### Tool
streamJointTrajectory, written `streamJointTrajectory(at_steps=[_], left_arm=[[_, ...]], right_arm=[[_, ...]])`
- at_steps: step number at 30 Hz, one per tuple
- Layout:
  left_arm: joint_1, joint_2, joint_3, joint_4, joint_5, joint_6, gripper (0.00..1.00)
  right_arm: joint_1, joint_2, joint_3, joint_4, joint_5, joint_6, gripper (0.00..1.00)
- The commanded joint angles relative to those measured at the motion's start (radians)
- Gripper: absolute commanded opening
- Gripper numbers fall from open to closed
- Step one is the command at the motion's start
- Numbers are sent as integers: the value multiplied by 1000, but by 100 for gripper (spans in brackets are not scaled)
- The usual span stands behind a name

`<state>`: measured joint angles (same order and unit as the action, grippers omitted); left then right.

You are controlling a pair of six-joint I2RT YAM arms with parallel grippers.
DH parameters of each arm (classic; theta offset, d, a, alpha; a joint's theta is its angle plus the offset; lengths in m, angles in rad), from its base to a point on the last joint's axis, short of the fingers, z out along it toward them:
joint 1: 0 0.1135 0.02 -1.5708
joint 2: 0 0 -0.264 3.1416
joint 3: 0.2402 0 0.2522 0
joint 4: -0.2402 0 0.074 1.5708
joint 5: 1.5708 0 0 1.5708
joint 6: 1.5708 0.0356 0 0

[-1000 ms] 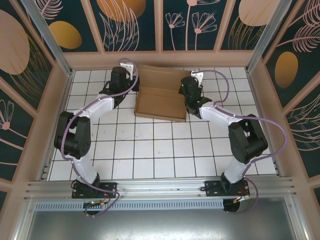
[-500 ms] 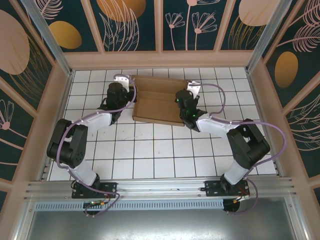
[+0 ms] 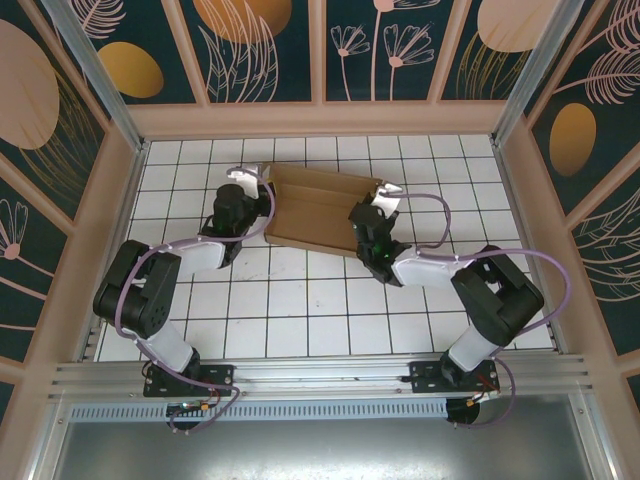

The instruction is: Fold the paper box

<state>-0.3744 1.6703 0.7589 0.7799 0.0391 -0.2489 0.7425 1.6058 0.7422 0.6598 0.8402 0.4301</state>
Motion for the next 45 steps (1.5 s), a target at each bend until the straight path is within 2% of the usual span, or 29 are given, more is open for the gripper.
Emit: streamJointTrajectory(at_steps=[1, 10, 13, 20, 25, 29, 36, 42, 45], left_arm=[[-18, -20, -48, 93, 17, -7, 0], [-29, -11, -130, 169, 21, -3, 0], [-29, -18, -135, 164, 18, 10, 0], [-34, -30, -122, 97, -26, 74, 0], [-34, -30, -119, 93, -34, 79, 0], [-34, -15, -103, 83, -39, 74, 0], [-34, -11, -102, 82, -38, 82, 0], [-34, -8, -105, 81, -26, 92, 0], [-34, -4, -110, 84, -26, 94, 0]], right_arm=[[32, -9, -50, 70, 17, 47, 0], [81, 7, -89, 113, 39, 21, 2], [91, -17, -86, 124, 32, -22, 13], [94, -121, -102, 110, -12, -58, 56], [91, -243, -173, 76, -79, -114, 72], [90, -368, -239, 40, -136, -157, 78], [79, -632, -300, -45, -164, -236, 80], [12, -714, -153, -250, -225, -218, 79], [-116, -620, 48, -506, -344, -103, 80]])
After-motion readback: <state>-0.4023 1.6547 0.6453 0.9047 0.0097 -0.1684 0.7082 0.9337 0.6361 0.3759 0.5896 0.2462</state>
